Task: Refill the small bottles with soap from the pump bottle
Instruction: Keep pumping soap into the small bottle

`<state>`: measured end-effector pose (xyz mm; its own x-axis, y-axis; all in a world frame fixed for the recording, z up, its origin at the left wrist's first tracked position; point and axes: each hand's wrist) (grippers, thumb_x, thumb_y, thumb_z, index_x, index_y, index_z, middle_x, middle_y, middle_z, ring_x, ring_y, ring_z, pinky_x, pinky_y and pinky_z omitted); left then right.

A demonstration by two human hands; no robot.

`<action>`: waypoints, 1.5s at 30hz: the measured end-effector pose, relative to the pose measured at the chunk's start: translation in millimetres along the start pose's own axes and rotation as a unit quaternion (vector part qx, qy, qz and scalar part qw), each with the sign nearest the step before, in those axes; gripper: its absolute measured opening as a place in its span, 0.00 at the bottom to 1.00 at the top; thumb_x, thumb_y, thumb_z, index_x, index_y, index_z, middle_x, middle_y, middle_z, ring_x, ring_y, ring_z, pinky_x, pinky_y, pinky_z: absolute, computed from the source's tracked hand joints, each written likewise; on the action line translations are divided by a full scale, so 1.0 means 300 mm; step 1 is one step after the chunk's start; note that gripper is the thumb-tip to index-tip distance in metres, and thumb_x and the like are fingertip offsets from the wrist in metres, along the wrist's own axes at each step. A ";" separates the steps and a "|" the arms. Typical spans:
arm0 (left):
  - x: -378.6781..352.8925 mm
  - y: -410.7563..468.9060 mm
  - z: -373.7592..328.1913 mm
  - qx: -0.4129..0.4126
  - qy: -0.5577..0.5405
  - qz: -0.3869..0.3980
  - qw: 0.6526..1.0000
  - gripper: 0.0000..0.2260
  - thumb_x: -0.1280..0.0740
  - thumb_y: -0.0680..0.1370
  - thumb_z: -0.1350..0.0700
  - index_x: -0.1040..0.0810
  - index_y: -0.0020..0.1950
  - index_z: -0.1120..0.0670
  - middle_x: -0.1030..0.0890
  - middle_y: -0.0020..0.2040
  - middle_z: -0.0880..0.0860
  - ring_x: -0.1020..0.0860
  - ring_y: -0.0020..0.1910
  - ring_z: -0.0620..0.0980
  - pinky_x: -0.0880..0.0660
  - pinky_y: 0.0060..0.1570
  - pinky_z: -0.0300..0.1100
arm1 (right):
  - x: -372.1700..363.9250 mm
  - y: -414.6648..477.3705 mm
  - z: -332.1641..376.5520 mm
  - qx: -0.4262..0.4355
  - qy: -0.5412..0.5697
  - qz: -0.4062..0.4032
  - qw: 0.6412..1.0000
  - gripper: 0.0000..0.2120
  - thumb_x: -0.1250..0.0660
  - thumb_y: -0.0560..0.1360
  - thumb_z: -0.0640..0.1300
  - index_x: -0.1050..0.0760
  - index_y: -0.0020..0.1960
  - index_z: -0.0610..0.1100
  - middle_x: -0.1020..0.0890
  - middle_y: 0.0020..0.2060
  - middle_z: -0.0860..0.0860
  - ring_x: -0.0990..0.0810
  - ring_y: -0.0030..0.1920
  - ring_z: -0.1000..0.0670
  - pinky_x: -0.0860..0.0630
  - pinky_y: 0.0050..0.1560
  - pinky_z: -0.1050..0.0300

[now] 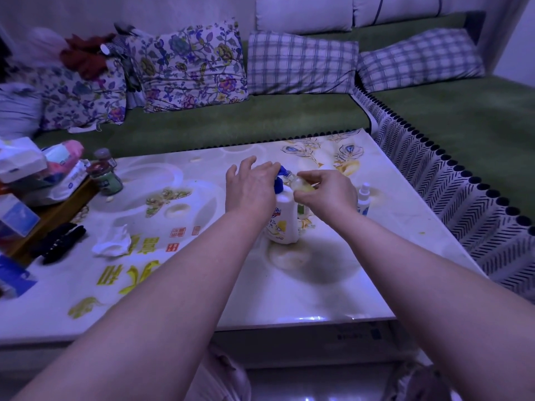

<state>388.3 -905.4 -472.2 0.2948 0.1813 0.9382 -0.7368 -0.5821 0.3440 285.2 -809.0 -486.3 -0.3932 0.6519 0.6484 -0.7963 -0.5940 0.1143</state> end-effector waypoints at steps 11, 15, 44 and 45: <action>-0.005 -0.004 -0.007 -0.014 0.041 0.022 0.999 0.21 0.40 0.73 0.63 0.32 0.64 0.48 0.26 0.63 0.44 0.42 0.74 0.53 0.43 0.67 0.50 | -0.015 0.003 -0.014 -0.016 0.008 0.016 1.000 0.21 0.29 0.66 0.48 0.19 0.58 0.58 0.17 0.56 0.61 0.20 0.56 0.55 0.24 0.59 0.53; -0.008 -0.004 -0.009 -0.007 0.016 0.016 1.000 0.25 0.38 0.74 0.63 0.34 0.69 0.47 0.28 0.67 0.44 0.44 0.74 0.53 0.44 0.69 0.51 | -0.017 0.003 -0.018 -0.020 0.023 0.014 0.999 0.21 0.29 0.65 0.49 0.19 0.58 0.57 0.16 0.54 0.60 0.19 0.54 0.55 0.23 0.57 0.54; 0.004 -0.025 -0.016 0.032 -0.064 0.038 0.997 0.33 0.37 0.73 0.66 0.43 0.75 0.48 0.38 0.74 0.44 0.45 0.75 0.52 0.43 0.70 0.54 | -0.005 -0.012 -0.033 0.000 0.278 0.037 0.960 0.08 0.28 0.74 0.46 0.25 0.42 0.56 0.18 0.43 0.59 0.19 0.48 0.55 0.19 0.50 0.50; 0.004 -0.025 -0.016 0.034 -0.066 0.040 0.996 0.34 0.37 0.73 0.65 0.44 0.75 0.48 0.39 0.75 0.44 0.45 0.75 0.52 0.43 0.70 0.54 | -0.006 -0.011 -0.040 0.002 0.288 0.047 0.956 0.08 0.28 0.74 0.44 0.24 0.44 0.56 0.18 0.44 0.58 0.19 0.48 0.55 0.19 0.51 0.51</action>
<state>391.3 -896.9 -473.5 0.3186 0.0287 0.9474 -0.7190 -0.6440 0.2613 283.0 -802.6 -496.9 -0.6524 0.7459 0.1341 -0.7432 -0.6643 0.0801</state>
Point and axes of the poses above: each hand's wrist, its own y-axis towards the middle knuckle, its own x-axis out of the back of the hand, z = x × y
